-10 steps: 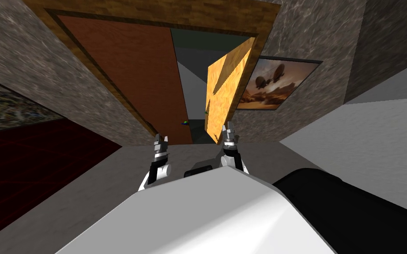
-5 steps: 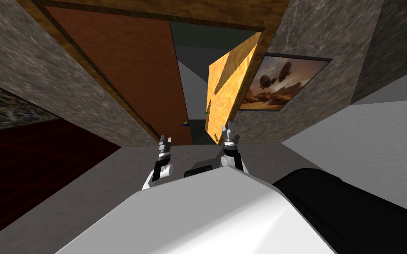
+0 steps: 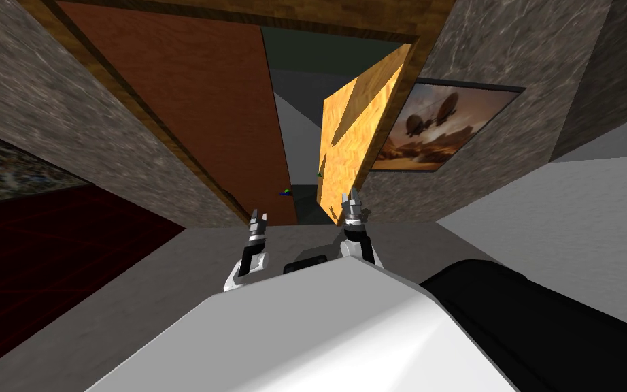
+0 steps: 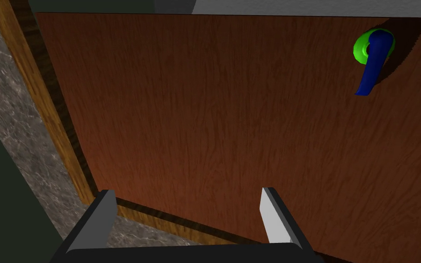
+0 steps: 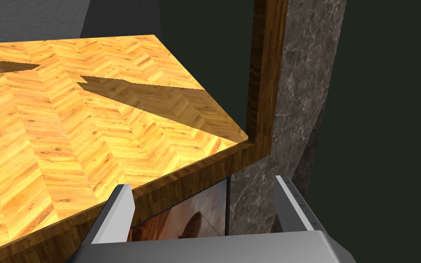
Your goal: Push the door open
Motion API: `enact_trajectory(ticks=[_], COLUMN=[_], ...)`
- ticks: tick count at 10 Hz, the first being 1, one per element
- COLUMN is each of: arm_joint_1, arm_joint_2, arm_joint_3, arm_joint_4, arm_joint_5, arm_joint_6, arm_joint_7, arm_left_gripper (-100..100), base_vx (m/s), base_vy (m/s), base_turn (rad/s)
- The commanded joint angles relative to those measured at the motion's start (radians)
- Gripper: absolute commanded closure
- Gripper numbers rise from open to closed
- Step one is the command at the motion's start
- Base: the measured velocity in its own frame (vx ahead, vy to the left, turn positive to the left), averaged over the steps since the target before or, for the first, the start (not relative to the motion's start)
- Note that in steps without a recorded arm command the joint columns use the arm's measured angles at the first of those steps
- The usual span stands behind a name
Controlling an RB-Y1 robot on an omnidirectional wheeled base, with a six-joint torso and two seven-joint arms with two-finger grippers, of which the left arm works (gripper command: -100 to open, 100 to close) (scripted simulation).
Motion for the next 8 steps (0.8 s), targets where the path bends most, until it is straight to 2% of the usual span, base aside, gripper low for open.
enact_trajectory(ticks=[1, 3, 4, 8], arm_joint_1=[-0.018, -0.043, -0.043, -0.094], arm_joint_2=[0.000, 0.003, 0.003, 0.007], arm_joint_3=[-0.005, -0.012, -0.012, -0.026], arm_joint_4=[0.050, 0.110, 0.118, 0.239], arm_joint_5=[-0.004, -0.010, -0.010, -0.022], arm_joint_6=[-0.013, -0.025, -0.025, -0.046], arm_joint_7=[0.002, 0.008, 0.008, 0.020], arm_left_gripper=[-100, -100, -100, -100], base_vx=[0.052, 0.084, 0.068, 0.086], base_vy=[0.019, 0.011, 0.006, 0.019], base_turn=[0.005, 0.008, 0.003, 0.007])
